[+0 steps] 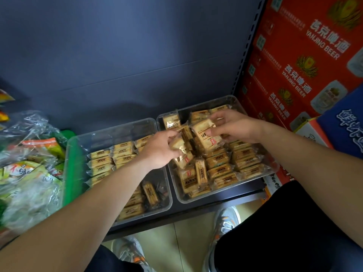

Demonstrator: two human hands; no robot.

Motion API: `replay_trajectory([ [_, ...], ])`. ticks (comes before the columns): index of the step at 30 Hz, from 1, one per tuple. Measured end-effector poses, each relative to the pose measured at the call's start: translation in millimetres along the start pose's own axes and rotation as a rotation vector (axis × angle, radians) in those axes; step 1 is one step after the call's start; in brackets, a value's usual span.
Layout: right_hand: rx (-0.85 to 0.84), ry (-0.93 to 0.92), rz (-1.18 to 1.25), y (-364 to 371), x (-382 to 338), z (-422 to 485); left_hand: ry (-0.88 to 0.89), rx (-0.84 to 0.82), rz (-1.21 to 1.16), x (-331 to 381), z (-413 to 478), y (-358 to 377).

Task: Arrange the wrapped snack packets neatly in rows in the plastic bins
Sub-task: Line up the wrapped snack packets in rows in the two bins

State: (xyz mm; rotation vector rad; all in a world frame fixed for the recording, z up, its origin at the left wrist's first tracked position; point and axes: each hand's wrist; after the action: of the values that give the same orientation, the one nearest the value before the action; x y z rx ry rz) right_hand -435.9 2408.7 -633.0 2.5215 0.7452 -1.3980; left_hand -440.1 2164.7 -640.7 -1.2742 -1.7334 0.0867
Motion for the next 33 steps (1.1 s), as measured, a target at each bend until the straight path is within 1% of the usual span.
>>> replay_trajectory([
  [2,-0.037,-0.003,0.006,4.1,-4.1,1.9,-0.001,0.050,-0.117,-8.0,-7.4,-12.6],
  [5,-0.091,-0.038,0.046,13.6,-10.7,8.7,-0.006,0.084,-0.419,-21.3,-19.2,-26.6],
  [6,-0.105,-0.052,0.062,18.0,-13.8,10.5,-0.013,0.093,-0.485,-24.0,-23.3,-29.6],
  [9,-0.098,-0.081,0.036,33.9,-23.6,20.1,-0.034,0.154,-0.534,-35.0,-33.3,-39.2],
  [13,0.085,-0.084,-0.137,55.7,-37.8,36.3,-0.084,0.328,-0.445,-69.2,-47.3,-59.3],
  [16,0.135,-0.109,-0.183,67.8,-46.9,45.9,-0.189,0.369,-0.430,-103.1,-53.0,-61.9],
  [18,0.133,-0.091,-0.211,73.2,-47.7,55.4,-0.253,0.374,-0.413,-124.8,-49.1,-53.9],
  [20,0.114,-0.068,-0.256,77.5,-45.5,64.9,-0.260,0.324,-0.347,-139.9,-40.3,-41.6],
  [23,0.064,-0.033,-0.301,80.2,-39.0,76.6,-0.221,0.257,-0.220,-146.2,-22.4,-23.7],
  [28,0.024,0.010,-0.363,78.8,-28.5,84.7,-0.182,0.280,-0.064,-156.6,1.3,4.2],
  [33,0.000,0.026,-0.351,73.6,-22.1,82.0,-0.080,0.251,0.184,-160.7,5.5,8.6],
])
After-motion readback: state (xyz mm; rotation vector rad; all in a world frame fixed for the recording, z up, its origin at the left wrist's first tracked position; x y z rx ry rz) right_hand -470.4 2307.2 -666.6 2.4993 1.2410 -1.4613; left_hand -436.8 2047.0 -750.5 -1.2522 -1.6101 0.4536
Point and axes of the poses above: each hand's wrist, its own z-axis towards the middle knuckle, its own y-axis out of the palm, x = y × z, and after that the axes turned 14 degrees about -x, right-handed
